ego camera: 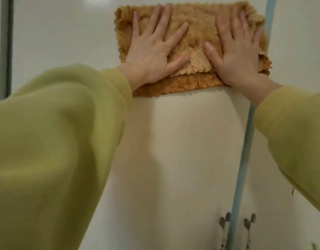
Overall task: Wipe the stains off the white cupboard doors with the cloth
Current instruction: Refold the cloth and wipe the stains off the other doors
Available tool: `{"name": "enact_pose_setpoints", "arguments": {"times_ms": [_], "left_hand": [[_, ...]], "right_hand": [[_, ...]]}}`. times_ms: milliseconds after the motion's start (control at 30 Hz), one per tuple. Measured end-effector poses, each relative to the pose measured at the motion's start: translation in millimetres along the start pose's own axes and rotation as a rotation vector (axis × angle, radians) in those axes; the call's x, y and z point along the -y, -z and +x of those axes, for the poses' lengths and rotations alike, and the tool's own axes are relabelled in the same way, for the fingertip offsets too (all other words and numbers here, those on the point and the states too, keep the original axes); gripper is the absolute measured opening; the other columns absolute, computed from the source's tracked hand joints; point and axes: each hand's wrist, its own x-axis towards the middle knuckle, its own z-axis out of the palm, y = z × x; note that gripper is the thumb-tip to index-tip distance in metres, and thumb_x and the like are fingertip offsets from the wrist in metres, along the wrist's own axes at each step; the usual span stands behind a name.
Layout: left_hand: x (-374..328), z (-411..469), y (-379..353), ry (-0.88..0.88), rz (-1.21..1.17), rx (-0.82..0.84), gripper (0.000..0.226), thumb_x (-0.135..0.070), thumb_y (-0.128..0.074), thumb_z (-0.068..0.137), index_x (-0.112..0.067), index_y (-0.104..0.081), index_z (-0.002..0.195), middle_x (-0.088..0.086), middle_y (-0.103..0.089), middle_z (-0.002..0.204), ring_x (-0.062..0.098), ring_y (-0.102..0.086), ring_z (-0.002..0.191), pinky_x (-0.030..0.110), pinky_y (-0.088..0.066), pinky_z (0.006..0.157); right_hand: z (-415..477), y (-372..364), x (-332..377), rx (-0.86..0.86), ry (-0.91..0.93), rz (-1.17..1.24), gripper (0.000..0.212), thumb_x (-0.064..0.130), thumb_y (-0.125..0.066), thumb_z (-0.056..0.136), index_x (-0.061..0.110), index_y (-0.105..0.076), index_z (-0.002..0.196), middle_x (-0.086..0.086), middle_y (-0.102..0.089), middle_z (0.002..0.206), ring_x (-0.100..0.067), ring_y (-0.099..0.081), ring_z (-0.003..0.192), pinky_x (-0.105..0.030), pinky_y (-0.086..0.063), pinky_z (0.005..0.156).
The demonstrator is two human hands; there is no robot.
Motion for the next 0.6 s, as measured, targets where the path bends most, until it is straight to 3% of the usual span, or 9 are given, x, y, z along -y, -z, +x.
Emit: {"name": "enact_pose_setpoints", "arguments": {"times_ms": [367,600], "left_hand": [[-72.1,-153.2,-29.9,-0.074,-0.012,0.103,0.075,-0.071,-0.025,0.085,-0.029,-0.018,0.146,0.022,-0.014,0.152,0.037,-0.011,0.140,0.066,-0.002,0.104],[-97.8,-229.6,-37.9,-0.022,-0.011,0.186,0.063,-0.058,-0.024,0.091,-0.024,-0.023,0.144,0.021,-0.025,0.149,0.035,-0.017,0.138,0.063,-0.006,0.103]], "right_hand": [[-165.9,-18.7,23.0,0.160,-0.006,0.123,0.068,0.054,-0.031,0.092,0.018,-0.016,0.147,-0.017,-0.009,0.154,-0.030,-0.006,0.142,-0.053,0.000,0.110],[-236.4,-29.2,75.5,0.205,-0.172,0.227,0.064,0.045,-0.029,0.092,0.015,-0.016,0.147,-0.017,-0.012,0.154,-0.030,-0.009,0.142,-0.052,-0.002,0.111]]}}
